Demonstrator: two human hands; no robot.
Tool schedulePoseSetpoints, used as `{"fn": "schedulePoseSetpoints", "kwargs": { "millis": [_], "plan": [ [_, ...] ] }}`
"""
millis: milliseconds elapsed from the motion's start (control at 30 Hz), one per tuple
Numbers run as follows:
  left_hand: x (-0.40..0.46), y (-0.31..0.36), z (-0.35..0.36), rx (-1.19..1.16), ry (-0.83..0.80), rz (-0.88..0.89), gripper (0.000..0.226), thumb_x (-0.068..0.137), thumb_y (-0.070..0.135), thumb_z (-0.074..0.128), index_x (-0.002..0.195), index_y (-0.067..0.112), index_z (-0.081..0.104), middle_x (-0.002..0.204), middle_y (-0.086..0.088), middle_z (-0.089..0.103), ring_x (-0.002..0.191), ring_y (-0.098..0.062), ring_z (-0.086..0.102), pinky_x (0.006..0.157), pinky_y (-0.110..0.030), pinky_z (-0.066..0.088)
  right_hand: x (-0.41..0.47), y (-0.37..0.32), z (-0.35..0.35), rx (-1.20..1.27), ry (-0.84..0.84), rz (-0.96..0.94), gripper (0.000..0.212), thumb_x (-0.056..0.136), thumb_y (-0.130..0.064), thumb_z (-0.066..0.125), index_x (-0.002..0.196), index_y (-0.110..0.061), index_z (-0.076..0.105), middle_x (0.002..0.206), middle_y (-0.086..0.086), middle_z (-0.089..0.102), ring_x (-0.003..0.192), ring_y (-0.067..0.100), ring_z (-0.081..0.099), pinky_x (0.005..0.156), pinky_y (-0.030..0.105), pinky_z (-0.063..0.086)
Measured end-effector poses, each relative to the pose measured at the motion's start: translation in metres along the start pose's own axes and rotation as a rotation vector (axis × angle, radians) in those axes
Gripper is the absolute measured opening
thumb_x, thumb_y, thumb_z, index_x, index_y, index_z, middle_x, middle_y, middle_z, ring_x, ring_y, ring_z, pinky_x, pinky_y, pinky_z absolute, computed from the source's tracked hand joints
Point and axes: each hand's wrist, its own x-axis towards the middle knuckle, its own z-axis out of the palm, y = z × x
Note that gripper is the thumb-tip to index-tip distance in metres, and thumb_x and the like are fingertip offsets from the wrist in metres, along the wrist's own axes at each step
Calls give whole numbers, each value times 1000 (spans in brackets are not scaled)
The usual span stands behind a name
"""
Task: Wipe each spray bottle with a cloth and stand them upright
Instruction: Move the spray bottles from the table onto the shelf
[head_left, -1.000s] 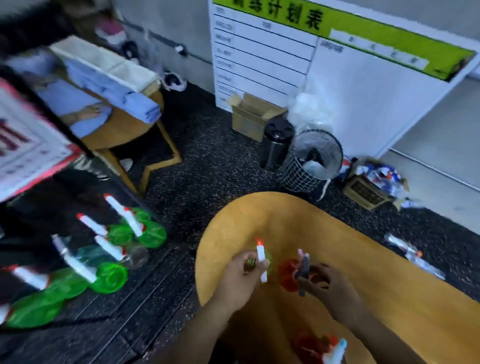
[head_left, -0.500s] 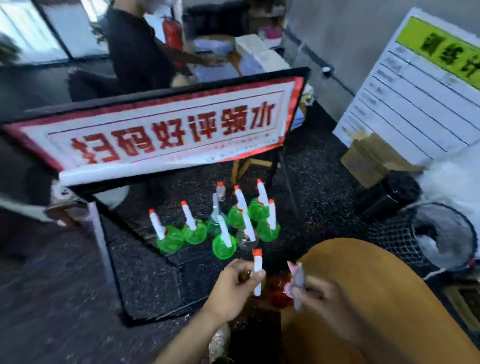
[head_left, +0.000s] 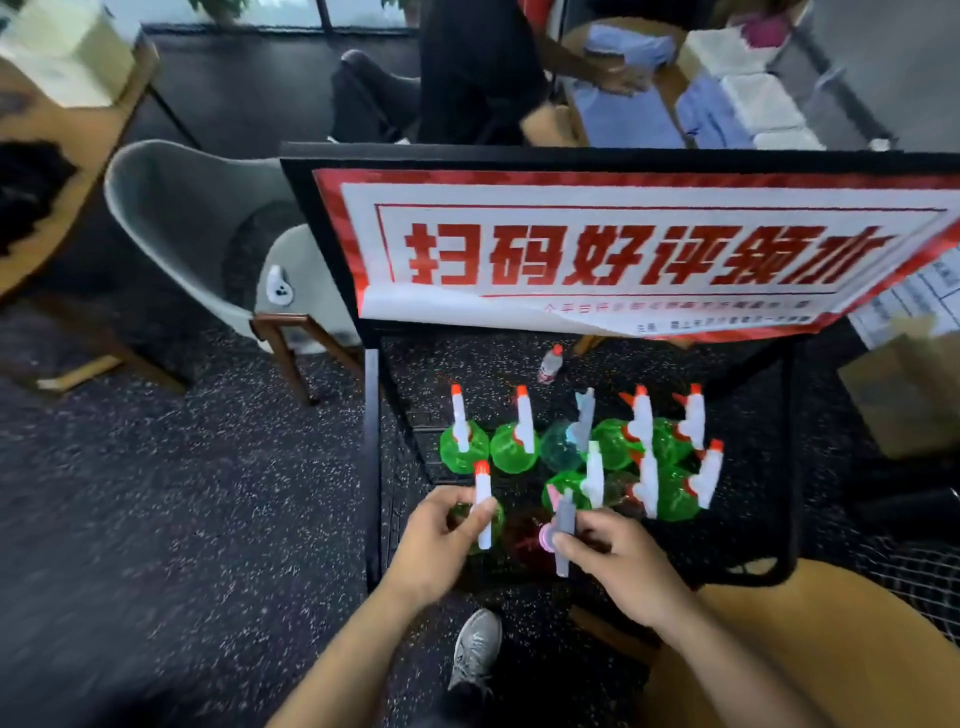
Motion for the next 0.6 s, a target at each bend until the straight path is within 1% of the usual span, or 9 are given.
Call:
{"fn": "schedulePoseSetpoints", "kwargs": {
  "millis": [67, 167, 233, 300, 367, 400, 467, 533, 600],
  "plan": [
    [9, -4, -5, -17, 35, -31, 29, 92, 57, 66, 93, 29, 72, 84, 13, 61, 72, -2, 54, 68, -29, 42, 18, 1, 7, -12, -11, 4, 17, 93, -47, 72, 101, -34, 81, 112, -17, 75, 105, 3, 68, 96, 36, 52],
    [25, -16, -6, 2, 76, -55, 23, 99, 51, 67, 93, 29, 71, 88, 10, 66, 74, -4, 57, 74, -34, 44, 46, 8, 15, -53, 10, 10, 13, 96, -44, 72, 98, -35, 80, 109, -10, 76, 98, 7, 69, 86, 38, 54],
    [33, -21, -4, 6, 79, -77, 23, 100, 48, 66, 95, 26, 71, 93, 5, 69, 76, -8, 59, 77, -38, 46, 63, 16, 19, -85, 22, 16, 20, 93, -55, 70, 101, -39, 78, 107, -7, 75, 99, 10, 68, 89, 45, 57],
    [37, -21, -2, 23, 63, -79, 29, 100, 48, 65, 96, 20, 70, 100, 2, 71, 88, -13, 65, 86, -39, 51, 76, 26, 21, -116, 38, 27, 33, 87, -68, 65, 106, -44, 76, 107, -8, 73, 102, 10, 67, 92, 49, 57],
    [38, -19, 1, 55, 40, -57, 32, 101, 45, 64, 97, 13, 69, 104, 3, 70, 100, -11, 64, 95, -32, 49, 86, 34, 22, -131, 45, 33, 38, 83, -73, 63, 107, -46, 75, 108, -9, 73, 103, 10, 67, 91, 49, 57],
    [37, -17, 1, 64, 32, -47, 31, 102, 43, 64, 97, 12, 69, 104, 3, 69, 102, -9, 63, 94, -29, 48, 89, 36, 23, -136, 46, 38, 39, 83, -74, 62, 107, -47, 75, 108, -9, 72, 102, 9, 67, 91, 49, 57],
    [34, -16, 1, 70, 25, -34, 26, 102, 41, 63, 99, 16, 70, 106, 7, 67, 101, -4, 61, 90, -26, 45, 94, 42, 23, -152, 45, 42, 40, 83, -75, 61, 108, -46, 75, 108, -10, 72, 101, 9, 67, 90, 48, 58],
    [31, -15, 0, 82, 18, -23, 27, 100, 47, 60, 102, 22, 70, 109, 10, 66, 98, -1, 59, 88, -24, 43, 98, 46, 22, -158, 44, 49, 43, 83, -76, 61, 109, -45, 74, 110, -11, 71, 102, 9, 67, 91, 47, 58],
    [29, -16, 0, 84, 18, -27, 31, 96, 54, 56, 105, 27, 70, 110, 13, 65, 98, -2, 58, 88, -23, 44, 102, 48, 22, -150, 50, 59, 46, 82, -77, 61, 109, -43, 74, 111, -11, 69, 104, 9, 67, 92, 47, 58]
  ]
}}
